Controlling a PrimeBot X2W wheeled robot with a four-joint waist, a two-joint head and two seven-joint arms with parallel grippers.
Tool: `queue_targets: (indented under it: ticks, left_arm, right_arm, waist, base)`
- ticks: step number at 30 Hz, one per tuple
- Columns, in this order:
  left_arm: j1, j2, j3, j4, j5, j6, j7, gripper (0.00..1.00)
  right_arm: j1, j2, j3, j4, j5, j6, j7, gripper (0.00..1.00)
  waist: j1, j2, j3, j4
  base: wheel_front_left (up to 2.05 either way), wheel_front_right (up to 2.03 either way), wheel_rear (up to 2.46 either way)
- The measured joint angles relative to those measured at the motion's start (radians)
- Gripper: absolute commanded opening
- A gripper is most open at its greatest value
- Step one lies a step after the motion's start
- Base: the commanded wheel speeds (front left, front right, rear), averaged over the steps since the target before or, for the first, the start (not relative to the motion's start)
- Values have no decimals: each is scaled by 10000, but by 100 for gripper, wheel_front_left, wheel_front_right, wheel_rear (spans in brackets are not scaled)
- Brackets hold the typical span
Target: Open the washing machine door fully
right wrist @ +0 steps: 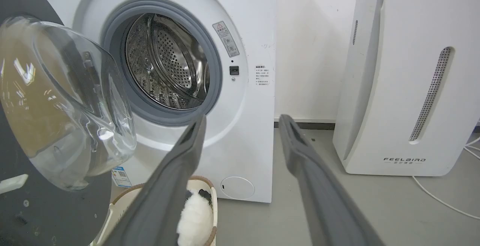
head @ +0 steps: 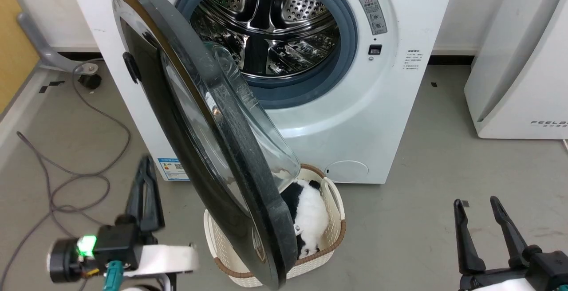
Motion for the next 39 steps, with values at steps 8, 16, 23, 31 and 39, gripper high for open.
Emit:
queue_targets:
  ticks: [8, 16, 23, 31, 39]
  left_arm:
    - [-218, 50, -1035, -2146, 403, -280, 0, 0]
    - [-404, 52, -2462, -3150, 658, -702, 0, 0]
    - [-388, 52, -3806, -3233, 711, -1174, 0, 0]
    - [-246, 31, -5072, -2663, 679, -1613, 0, 0]
    - [-136, -17, -5904, -1661, 573, -1778, 0, 0]
  right_arm:
    - [55, 2, 52, -29, 86, 0, 0, 100]
    - [79, 4, 159, -2, 86, 0, 0, 100]
    - [181, 4, 176, 79, 86, 0, 0, 100]
    - [180, 4, 169, 109, 86, 0, 0, 100]
    - [179, 6, 182, 157, 86, 0, 0, 100]
  waist:
    - [0, 0, -71, 60]
    - [0, 0, -127, 65]
    - [0, 0, -161, 132]
    - [0, 0, -187, 236]
    - [0, 0, -138, 206]
  base:
    - [0, 0, 0]
    - [0, 0, 0]
    - [0, 0, 0]
    - [0, 0, 0]
    - [0, 0, 0]
